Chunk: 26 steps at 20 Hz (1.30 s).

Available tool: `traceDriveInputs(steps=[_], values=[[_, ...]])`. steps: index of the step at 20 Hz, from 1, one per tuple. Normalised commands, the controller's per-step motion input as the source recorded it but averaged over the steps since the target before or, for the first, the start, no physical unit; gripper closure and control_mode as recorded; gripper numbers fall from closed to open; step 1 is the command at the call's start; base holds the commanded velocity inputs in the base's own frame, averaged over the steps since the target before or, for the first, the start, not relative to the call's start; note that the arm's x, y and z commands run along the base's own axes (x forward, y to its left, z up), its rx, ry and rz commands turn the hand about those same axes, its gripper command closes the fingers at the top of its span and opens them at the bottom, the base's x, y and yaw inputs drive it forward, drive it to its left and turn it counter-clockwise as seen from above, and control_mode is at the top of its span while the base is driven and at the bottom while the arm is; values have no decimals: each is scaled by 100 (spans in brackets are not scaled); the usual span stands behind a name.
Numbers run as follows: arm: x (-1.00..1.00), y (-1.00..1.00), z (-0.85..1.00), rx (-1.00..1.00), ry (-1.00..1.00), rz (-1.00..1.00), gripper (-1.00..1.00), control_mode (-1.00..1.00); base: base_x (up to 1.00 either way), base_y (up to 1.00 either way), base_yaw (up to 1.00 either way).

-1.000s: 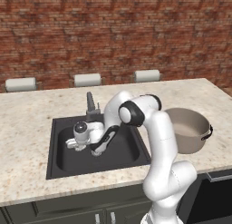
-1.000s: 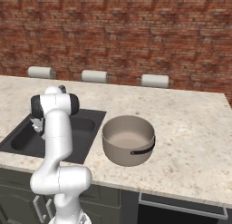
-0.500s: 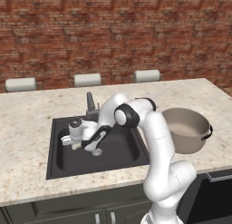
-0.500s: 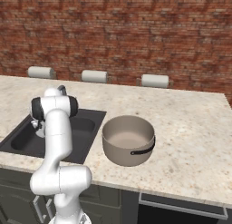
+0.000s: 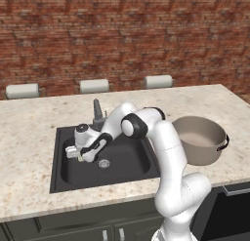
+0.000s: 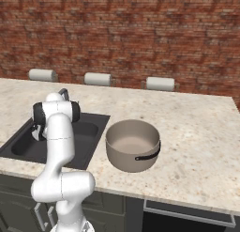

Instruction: Dump the garlic from the pot into the sink. Then turn on the water and wash the garlic. Then turn off the water and put the garlic back in the pot.

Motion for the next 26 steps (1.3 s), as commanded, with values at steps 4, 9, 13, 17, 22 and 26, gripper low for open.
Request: traceDriveInputs(steps=[4, 9, 13, 17, 22, 26], values=[[-2, 11, -45, 0, 19, -6, -100, -100, 0, 0, 0], [0, 29, -41, 0, 19, -7, 100, -100, 0, 0, 0], [-21, 12, -9, 0, 3, -8, 100, -100, 0, 0, 0], [-73, 0, 8, 0, -5, -10, 100, -100, 0, 0, 0], [-87, 0, 33, -1, -16, -14, 100, -100, 0, 0, 0], [-54, 0, 71, -1, -18, -11, 100, -100, 0, 0, 0]])
